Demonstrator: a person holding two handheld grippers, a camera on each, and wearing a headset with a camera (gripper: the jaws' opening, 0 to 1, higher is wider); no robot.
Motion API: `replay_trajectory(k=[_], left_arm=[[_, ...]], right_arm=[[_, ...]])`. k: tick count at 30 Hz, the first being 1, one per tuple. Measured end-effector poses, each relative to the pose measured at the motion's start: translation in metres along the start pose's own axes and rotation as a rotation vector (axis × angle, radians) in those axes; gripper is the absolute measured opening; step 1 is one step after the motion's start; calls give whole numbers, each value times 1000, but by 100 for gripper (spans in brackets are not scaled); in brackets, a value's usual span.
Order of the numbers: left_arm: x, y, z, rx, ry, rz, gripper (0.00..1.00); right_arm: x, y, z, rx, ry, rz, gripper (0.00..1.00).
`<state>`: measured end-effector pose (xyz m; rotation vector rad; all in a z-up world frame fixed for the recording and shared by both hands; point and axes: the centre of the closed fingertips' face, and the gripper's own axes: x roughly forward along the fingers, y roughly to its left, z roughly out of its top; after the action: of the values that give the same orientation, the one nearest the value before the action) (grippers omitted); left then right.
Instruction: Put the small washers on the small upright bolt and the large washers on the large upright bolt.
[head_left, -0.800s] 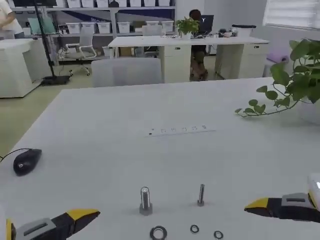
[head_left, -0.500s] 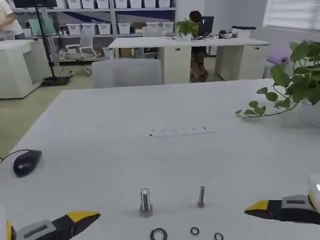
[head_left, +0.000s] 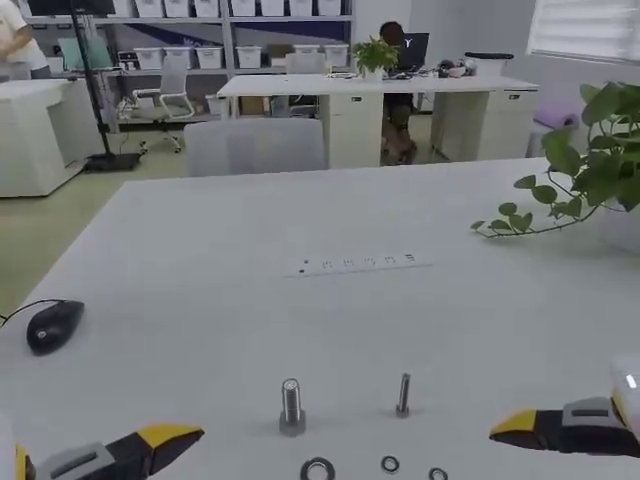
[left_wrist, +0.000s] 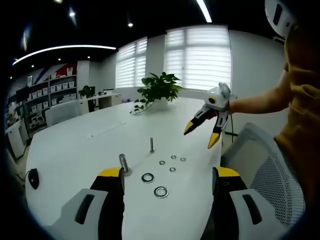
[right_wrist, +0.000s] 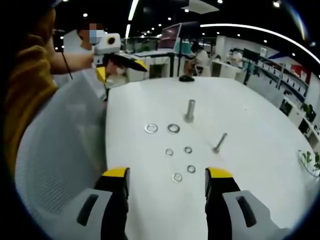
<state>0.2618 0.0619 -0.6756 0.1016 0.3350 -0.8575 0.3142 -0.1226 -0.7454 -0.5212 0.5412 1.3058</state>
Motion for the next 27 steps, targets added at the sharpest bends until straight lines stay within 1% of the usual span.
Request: replay_trajectory(k=[6,17,20,22,25,26,27], left_arm=[[0,0,-2,-2,-1,-1,71],[1,2,-5,-13,-1,3,71],[2,2,-7,-14,2,2,71],[3,3,-7,-16,3,2,71],[5,1,-6,-17,4,1,71],[6,-2,-4,-17,4,1,71],[6,-2,-4,-17,4,1,71]], right_arm=[[2,-3,-2,-8,31,6,57],[10,-14,-16,-39,128,22,53],[13,-15,-16,-42,144,38,51],[16,-16,-18,-57,164,47,51],[20,-16,-21,-62,193,68,50],[21,-17,-24,-66,214,71,49],[22,-16,-22,-73,212,76,49]])
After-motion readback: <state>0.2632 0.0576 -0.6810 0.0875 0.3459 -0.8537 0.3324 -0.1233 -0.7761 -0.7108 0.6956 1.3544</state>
